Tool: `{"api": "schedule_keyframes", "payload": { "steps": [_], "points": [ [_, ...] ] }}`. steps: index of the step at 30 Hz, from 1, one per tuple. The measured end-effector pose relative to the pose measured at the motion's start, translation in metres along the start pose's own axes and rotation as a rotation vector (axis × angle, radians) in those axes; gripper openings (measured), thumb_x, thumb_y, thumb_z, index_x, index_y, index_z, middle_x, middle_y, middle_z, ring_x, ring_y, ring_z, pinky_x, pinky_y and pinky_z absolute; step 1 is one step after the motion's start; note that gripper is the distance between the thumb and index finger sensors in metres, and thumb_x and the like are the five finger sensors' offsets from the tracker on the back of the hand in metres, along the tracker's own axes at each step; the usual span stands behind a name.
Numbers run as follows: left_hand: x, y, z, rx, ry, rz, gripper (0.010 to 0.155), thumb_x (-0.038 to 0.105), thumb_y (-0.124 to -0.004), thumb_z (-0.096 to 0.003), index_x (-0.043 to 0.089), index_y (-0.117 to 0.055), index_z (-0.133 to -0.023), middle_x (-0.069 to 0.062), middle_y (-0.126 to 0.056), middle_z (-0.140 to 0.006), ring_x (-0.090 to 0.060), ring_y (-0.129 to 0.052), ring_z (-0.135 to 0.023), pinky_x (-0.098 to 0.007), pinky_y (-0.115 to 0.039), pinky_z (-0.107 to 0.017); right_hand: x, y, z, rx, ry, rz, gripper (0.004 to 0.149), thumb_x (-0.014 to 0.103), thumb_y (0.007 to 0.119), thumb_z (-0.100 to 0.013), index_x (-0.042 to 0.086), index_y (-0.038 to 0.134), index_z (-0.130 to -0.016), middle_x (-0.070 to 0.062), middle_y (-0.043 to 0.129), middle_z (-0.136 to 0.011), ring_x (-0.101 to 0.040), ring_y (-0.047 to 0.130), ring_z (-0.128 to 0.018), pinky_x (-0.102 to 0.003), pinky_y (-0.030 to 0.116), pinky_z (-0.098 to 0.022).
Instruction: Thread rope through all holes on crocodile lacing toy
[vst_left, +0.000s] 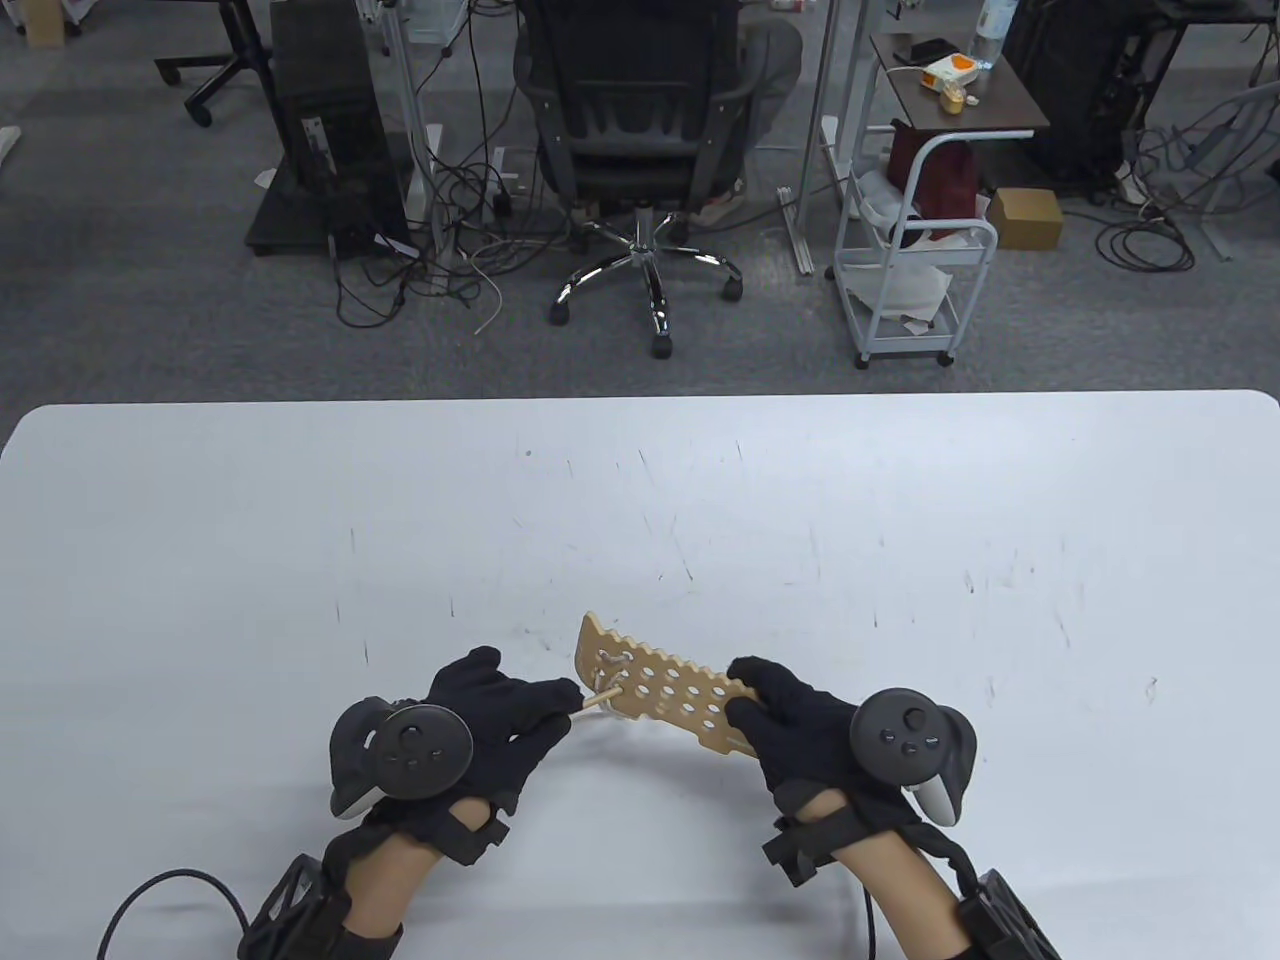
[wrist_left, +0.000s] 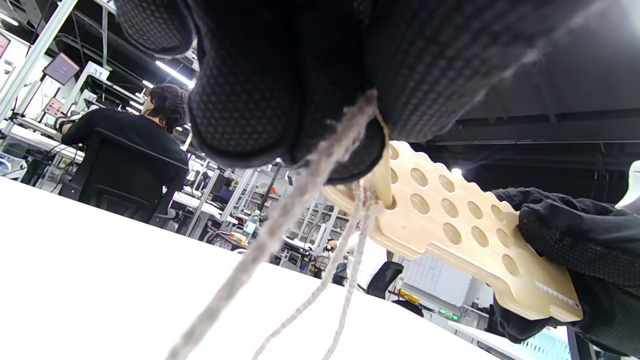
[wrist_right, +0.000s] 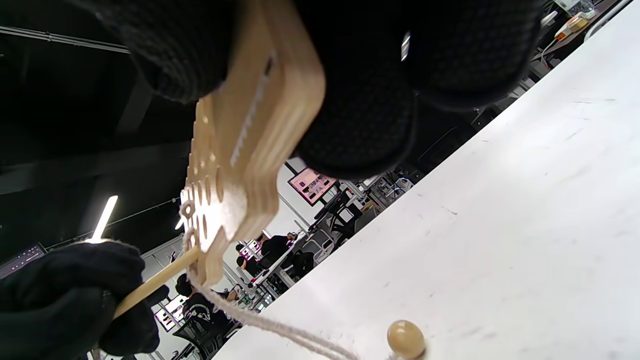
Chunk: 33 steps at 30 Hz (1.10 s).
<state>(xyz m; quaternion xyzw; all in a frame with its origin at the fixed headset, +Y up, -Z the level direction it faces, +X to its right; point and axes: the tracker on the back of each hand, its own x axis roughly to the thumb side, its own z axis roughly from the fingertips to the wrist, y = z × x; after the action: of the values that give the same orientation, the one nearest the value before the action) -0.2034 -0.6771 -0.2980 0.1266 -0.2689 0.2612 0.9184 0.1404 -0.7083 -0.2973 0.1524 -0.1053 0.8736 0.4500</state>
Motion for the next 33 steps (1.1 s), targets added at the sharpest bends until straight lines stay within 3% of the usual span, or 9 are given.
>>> {"api": "schedule_keyframes", "payload": {
  "steps": [5,11,15,18,24,28,33],
  "points": [
    [0.003,0.003,0.003,0.055,0.007,0.070,0.045,0.043,-0.095,-0.0384,0.034,-0.092,-0.082,0.004,-0.109,-0.055,-0.019,-0.104,-0.051,-0.052,-0.066,-0.072,0.001,0.002,0.001,0.001,0.005,-0.032,0.047,0.039,0.080,-0.048,0.019,0.074,-0.090,-0.003,0.095,-0.066,-0.023,0.102,-0.044,-0.046,0.082,-0.040],
    [0.004,0.001,0.004,0.080,0.002,0.119,0.046,0.036,-0.085,-0.0405,0.034,-0.088,-0.086,0.002,-0.107,-0.065,-0.021,-0.103,-0.060,-0.055,-0.063,-0.073,0.002,0.003,0.002,-0.002,0.000,-0.056,0.048,0.039,0.080,-0.047,0.018,0.073,-0.090,-0.003,0.095,-0.066,-0.022,0.102,-0.044,-0.046,0.082,-0.039],
    [0.004,-0.001,0.005,0.088,0.022,0.126,0.050,0.040,-0.088,-0.0406,0.034,-0.085,-0.090,0.004,-0.104,-0.068,-0.021,-0.100,-0.063,-0.055,-0.062,-0.074,0.004,0.005,0.003,0.002,-0.011,-0.075,0.048,0.039,0.080,-0.048,0.018,0.073,-0.090,-0.003,0.095,-0.066,-0.022,0.102,-0.044,-0.045,0.082,-0.039],
    [0.007,0.000,0.006,0.119,0.037,0.041,0.057,0.046,-0.090,-0.0394,0.036,-0.079,-0.095,0.003,-0.094,-0.076,-0.022,-0.091,-0.068,-0.054,-0.059,-0.074,0.006,0.008,0.004,0.016,-0.015,-0.099,0.048,0.039,0.080,-0.047,0.018,0.073,-0.090,-0.003,0.095,-0.067,-0.022,0.102,-0.044,-0.045,0.082,-0.039],
    [0.010,-0.001,0.009,0.142,0.056,-0.028,0.078,0.052,-0.090,-0.0393,0.039,-0.053,-0.107,-0.003,-0.051,-0.109,-0.031,-0.055,-0.097,-0.055,-0.042,-0.078,0.011,0.013,0.006,0.033,-0.028,-0.119,0.047,0.039,0.079,-0.048,0.018,0.073,-0.090,-0.003,0.096,-0.066,-0.021,0.103,-0.044,-0.045,0.082,-0.039],
    [0.010,-0.003,0.009,0.131,0.065,-0.028,0.084,0.052,-0.090,-0.0400,0.039,-0.044,-0.109,-0.005,-0.034,-0.115,-0.033,-0.040,-0.105,-0.056,-0.039,-0.079,0.012,0.017,0.007,0.045,-0.028,-0.136,0.048,0.039,0.079,-0.048,0.018,0.073,-0.090,-0.003,0.095,-0.066,-0.021,0.103,-0.044,-0.045,0.083,-0.039],
    [0.012,-0.004,0.008,0.125,0.078,-0.052,0.085,0.052,-0.090,-0.0405,0.040,-0.041,-0.109,-0.005,-0.029,-0.116,-0.034,-0.036,-0.107,-0.056,-0.038,-0.079,0.013,0.020,0.008,0.058,-0.026,-0.153,0.048,0.040,0.080,-0.048,0.018,0.073,-0.090,-0.003,0.096,-0.066,-0.020,0.103,-0.044,-0.044,0.083,-0.039]
  ]
}}
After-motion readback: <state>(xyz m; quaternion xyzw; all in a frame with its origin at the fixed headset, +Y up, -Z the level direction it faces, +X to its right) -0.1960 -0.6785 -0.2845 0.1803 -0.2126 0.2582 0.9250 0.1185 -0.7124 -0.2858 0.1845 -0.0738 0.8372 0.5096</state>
